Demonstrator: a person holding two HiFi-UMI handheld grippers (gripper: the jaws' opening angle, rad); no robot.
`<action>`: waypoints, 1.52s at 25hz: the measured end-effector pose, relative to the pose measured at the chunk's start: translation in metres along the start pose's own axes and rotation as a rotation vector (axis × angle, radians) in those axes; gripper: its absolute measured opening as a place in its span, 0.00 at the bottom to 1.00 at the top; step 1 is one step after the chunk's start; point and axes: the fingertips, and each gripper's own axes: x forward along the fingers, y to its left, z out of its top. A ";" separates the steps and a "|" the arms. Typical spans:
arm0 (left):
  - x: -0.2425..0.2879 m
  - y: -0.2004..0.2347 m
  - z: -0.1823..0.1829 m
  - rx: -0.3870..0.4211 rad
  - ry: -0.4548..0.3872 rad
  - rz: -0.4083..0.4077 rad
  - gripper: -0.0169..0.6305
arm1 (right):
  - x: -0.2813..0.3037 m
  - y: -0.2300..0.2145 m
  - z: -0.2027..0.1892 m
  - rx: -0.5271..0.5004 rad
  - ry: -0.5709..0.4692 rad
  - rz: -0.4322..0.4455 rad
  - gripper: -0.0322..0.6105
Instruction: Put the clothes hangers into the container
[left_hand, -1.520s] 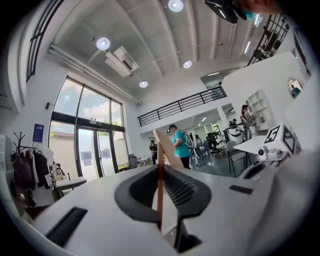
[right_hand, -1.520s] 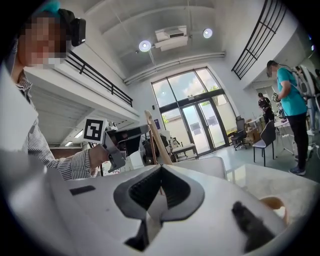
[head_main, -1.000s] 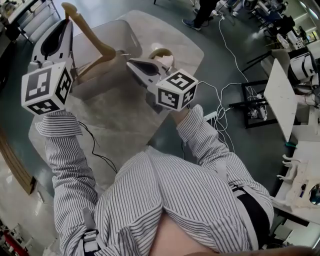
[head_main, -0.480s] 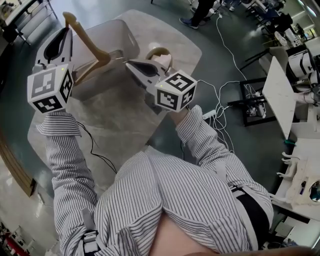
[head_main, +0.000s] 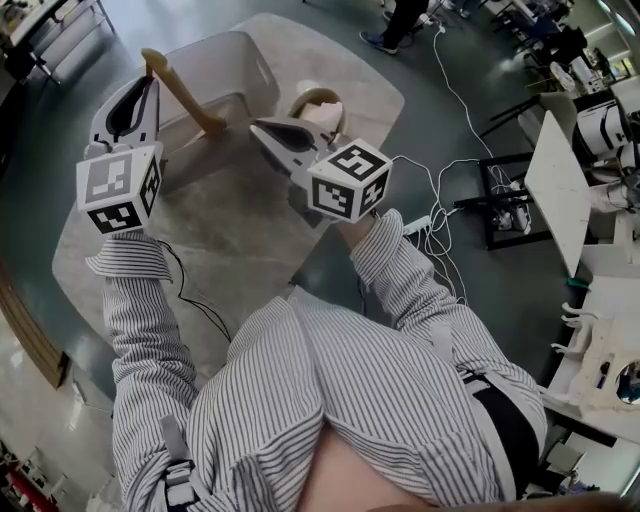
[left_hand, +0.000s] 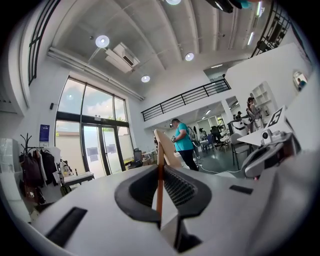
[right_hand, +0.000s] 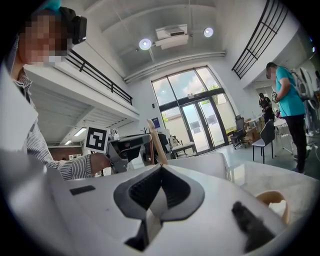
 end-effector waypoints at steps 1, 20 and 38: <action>-0.001 -0.002 -0.004 -0.006 0.013 -0.007 0.09 | -0.001 0.000 -0.002 0.001 0.004 0.000 0.07; -0.023 -0.089 -0.041 0.010 0.076 -0.178 0.09 | -0.004 0.022 -0.016 -0.052 0.041 0.010 0.07; -0.028 -0.113 -0.066 -0.113 0.126 -0.133 0.13 | -0.019 0.024 -0.024 -0.057 0.048 0.003 0.07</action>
